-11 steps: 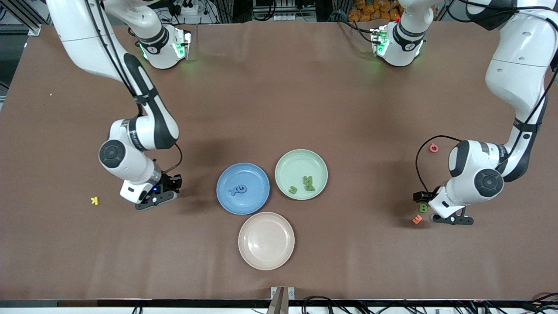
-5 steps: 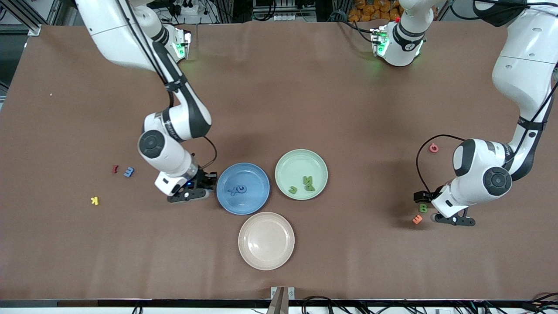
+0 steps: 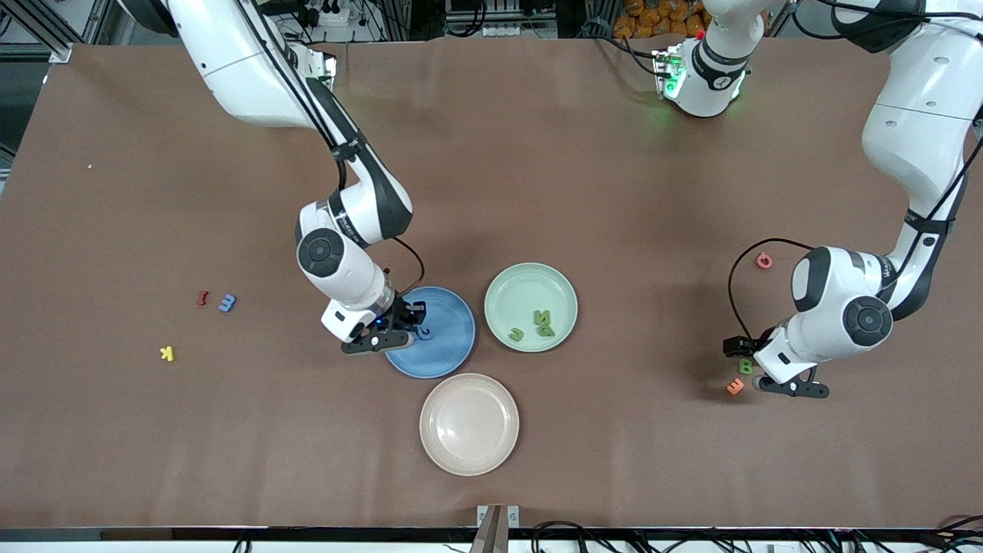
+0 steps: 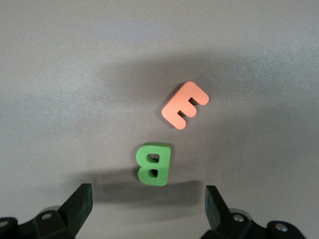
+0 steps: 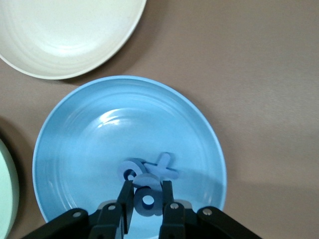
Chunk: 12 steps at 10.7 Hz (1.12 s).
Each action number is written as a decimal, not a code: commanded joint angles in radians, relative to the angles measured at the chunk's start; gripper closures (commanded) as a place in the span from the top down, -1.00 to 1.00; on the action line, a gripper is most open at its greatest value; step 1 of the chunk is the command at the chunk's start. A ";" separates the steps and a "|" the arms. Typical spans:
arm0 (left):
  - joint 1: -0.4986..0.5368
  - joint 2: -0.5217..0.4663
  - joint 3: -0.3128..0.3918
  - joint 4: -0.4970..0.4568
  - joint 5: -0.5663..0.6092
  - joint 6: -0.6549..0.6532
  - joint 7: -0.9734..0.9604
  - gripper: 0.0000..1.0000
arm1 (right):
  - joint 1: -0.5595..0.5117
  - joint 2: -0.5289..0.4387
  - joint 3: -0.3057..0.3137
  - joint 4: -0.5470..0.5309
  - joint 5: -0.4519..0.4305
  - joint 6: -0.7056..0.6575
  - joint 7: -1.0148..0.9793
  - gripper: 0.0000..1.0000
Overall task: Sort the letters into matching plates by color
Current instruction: 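Place the blue a on the blue plate with the right gripper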
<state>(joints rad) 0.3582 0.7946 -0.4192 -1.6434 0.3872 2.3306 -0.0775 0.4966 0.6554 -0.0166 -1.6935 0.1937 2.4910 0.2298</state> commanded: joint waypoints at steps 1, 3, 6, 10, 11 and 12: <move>-0.004 0.009 0.008 0.014 -0.013 0.022 0.024 1.00 | 0.007 0.033 0.003 0.054 0.009 -0.004 0.017 0.14; -0.004 0.017 0.008 0.016 -0.001 0.052 0.024 1.00 | 0.005 0.033 0.003 0.055 0.003 -0.006 0.005 1.00; -0.004 0.025 0.008 0.016 -0.001 0.055 0.022 1.00 | 0.005 0.026 0.003 0.057 0.000 -0.014 0.002 1.00; -0.007 0.025 0.010 0.016 0.001 0.056 0.013 1.00 | -0.019 -0.008 -0.023 0.058 -0.003 -0.095 -0.100 1.00; -0.007 0.025 0.010 0.016 0.002 0.056 0.013 1.00 | -0.039 -0.026 -0.031 0.058 -0.003 -0.127 -0.157 1.00; -0.011 0.025 0.010 0.016 0.002 0.058 0.013 1.00 | -0.068 -0.049 -0.034 0.058 -0.003 -0.173 -0.196 1.00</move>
<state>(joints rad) 0.3579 0.8110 -0.4139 -1.6425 0.3874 2.3810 -0.0765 0.4853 0.6647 -0.0473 -1.6305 0.1915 2.4079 0.1277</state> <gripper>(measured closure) 0.000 0.000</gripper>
